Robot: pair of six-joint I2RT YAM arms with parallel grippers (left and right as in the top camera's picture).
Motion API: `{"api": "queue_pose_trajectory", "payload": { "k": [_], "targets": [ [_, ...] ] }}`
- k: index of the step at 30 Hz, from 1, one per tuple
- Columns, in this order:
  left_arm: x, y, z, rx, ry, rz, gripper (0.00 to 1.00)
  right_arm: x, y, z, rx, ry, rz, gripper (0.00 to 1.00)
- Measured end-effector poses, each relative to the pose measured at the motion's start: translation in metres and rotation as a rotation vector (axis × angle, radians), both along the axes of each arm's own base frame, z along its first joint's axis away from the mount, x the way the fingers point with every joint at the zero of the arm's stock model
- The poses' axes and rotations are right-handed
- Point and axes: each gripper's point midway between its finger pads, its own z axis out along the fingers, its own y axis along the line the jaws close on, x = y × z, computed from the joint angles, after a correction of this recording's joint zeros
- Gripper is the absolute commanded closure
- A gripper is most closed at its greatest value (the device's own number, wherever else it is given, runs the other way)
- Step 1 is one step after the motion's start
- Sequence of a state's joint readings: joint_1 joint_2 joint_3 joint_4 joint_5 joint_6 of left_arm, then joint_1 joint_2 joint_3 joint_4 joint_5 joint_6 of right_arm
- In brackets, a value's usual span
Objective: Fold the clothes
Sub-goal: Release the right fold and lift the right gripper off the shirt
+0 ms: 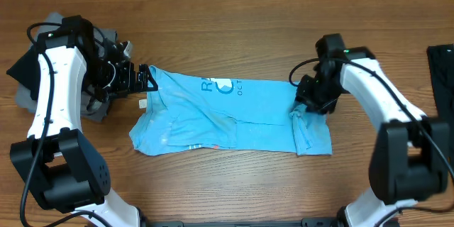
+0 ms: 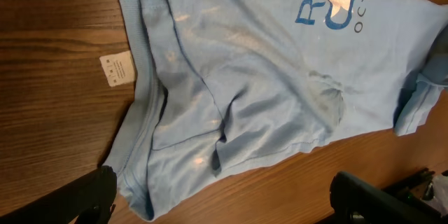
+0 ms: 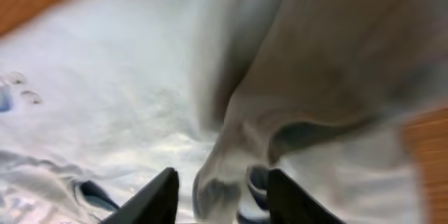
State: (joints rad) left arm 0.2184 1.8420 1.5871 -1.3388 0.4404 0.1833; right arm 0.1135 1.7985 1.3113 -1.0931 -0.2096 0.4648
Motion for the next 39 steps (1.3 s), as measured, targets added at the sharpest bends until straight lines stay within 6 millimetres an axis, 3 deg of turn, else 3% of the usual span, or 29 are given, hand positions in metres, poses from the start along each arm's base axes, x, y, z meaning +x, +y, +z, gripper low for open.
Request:
{"api": "queue_pose_trajectory", "payload": {
  "k": [1,6,12,16,21,25,30,33,36,39],
  "targets": [
    [0.0,0.0,0.0,0.0,-0.001,0.0,0.0,0.008,-0.005,0.017,-0.015,-0.065,0.007,0.55],
    [0.0,0.0,0.0,-0.003,0.001,0.0,0.0,0.02,-0.032,0.05,-0.041,-0.175,-0.043,0.82],
    [0.002,-0.007,0.007,-0.036,-0.028,-0.009,0.0,0.018,-0.095,0.039,-0.075,-0.137,-0.217,0.87],
    [0.004,-0.01,0.038,-0.034,-0.127,-0.012,0.0,0.015,-0.109,0.02,-0.081,-0.098,-0.26,0.88],
    [-0.004,-0.019,0.095,-0.026,-0.306,-0.028,0.0,0.005,-0.1,-0.014,-0.076,-0.032,-0.251,0.9],
    [-0.012,-0.026,0.122,-0.022,-0.39,-0.044,0.0,0.005,-0.081,-0.036,-0.018,-0.019,-0.233,0.93],
    [-0.013,-0.027,0.123,-0.025,-0.388,-0.046,0.0,0.047,-0.033,-0.018,0.227,-0.224,-0.092,0.94],
    [-0.014,-0.027,0.123,-0.026,-0.387,-0.046,0.0,0.056,-0.008,-0.004,0.347,-0.286,-0.017,0.94],
    [-0.014,-0.027,0.123,-0.026,-0.387,-0.046,0.0,0.051,-0.004,0.0,0.378,-0.272,-0.003,0.93],
    [-0.014,-0.027,0.123,-0.024,-0.387,-0.046,0.0,0.042,-0.013,-0.001,0.343,-0.221,-0.017,0.92]
  ]
}}
